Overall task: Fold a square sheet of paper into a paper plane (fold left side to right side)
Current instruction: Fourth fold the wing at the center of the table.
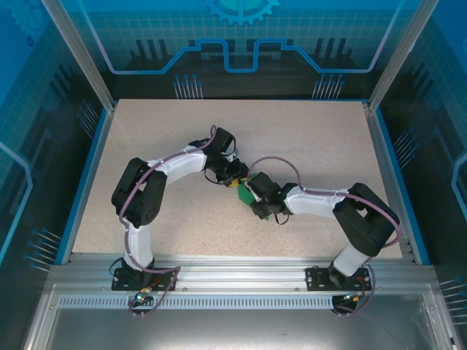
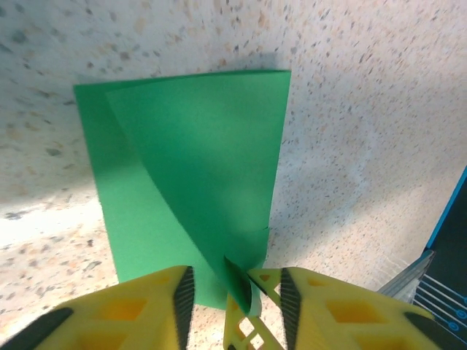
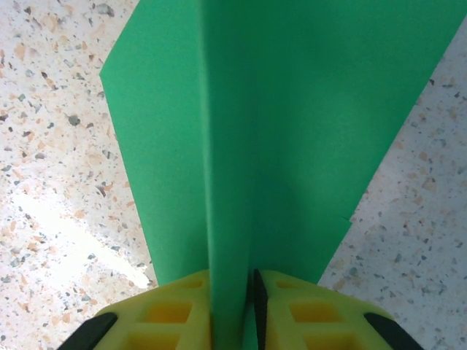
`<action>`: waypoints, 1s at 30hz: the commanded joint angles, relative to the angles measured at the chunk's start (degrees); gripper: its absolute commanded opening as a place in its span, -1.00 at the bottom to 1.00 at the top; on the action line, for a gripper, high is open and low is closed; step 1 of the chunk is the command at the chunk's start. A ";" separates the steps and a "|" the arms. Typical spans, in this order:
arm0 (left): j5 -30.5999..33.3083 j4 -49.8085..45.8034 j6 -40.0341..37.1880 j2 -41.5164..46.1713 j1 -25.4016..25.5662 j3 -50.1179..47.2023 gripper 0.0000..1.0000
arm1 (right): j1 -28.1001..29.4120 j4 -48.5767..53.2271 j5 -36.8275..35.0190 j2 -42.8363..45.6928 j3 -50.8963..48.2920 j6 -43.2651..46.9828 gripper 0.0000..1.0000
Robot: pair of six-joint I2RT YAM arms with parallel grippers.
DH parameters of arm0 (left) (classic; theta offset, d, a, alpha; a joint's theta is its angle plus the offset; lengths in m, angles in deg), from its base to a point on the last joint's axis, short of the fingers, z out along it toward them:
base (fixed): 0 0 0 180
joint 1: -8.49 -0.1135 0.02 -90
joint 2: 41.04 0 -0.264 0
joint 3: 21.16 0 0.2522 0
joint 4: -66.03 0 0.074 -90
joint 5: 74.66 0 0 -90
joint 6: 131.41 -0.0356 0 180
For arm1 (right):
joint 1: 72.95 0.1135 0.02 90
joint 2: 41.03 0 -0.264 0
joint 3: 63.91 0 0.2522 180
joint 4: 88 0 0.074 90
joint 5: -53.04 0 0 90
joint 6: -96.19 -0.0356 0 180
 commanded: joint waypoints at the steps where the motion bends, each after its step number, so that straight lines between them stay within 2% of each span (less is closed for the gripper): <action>1: -0.05 -2.01 -2.14 5.72 -1.78 -0.25 -0.06 | 0.27 -0.66 1.53 -1.19 0.60 -1.29 -0.63; 6: 0.62 -1.44 -2.63 10.40 -4.02 -3.42 0.10 | -0.42 -1.18 3.39 -0.83 -0.18 -2.06 -0.66; 11: -0.11 0.77 -1.59 12.95 -4.56 -8.35 0.11 | -1.70 -2.10 5.96 0.66 -1.69 -3.06 -0.67; 19: -2.69 7.89 1.99 8.99 0.10 -14.23 -0.16 | -3.55 -3.58 8.09 1.93 -4.32 -4.23 -0.66; 30: -2.60 8.20 3.00 -0.83 3.49 -8.20 -0.36 | -5.07 -4.82 9.99 2.04 -5.73 -4.39 -0.67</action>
